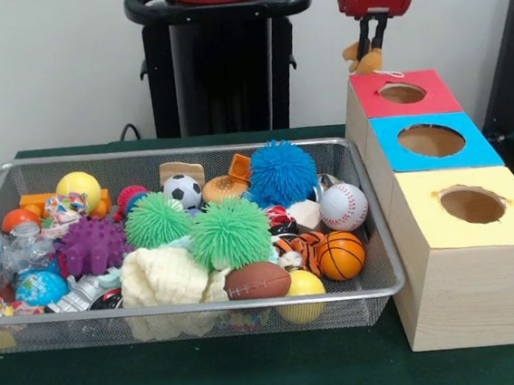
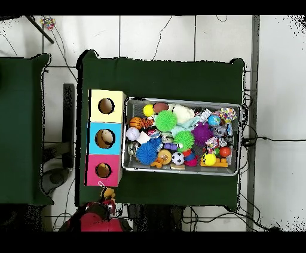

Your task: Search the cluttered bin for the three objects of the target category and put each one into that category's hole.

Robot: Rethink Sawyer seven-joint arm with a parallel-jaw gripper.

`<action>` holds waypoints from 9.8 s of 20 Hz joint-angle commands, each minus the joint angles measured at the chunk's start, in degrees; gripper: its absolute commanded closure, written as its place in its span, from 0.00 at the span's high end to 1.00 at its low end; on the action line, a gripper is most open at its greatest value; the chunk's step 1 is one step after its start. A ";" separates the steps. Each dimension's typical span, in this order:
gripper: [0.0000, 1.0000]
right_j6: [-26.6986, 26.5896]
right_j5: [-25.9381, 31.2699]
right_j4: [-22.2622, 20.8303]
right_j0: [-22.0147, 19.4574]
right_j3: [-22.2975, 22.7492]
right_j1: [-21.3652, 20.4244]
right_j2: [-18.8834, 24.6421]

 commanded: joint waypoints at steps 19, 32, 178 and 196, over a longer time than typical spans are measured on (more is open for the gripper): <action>0.00 11.86 7.00 15.30 5.94 -10.73 2.09 -2.41; 0.00 10.85 13.25 14.04 7.34 -12.88 1.11 -6.34; 0.00 10.60 16.28 14.06 11.33 -21.81 12.13 -13.53; 0.00 9.72 24.69 17.28 7.48 -22.31 10.16 -5.98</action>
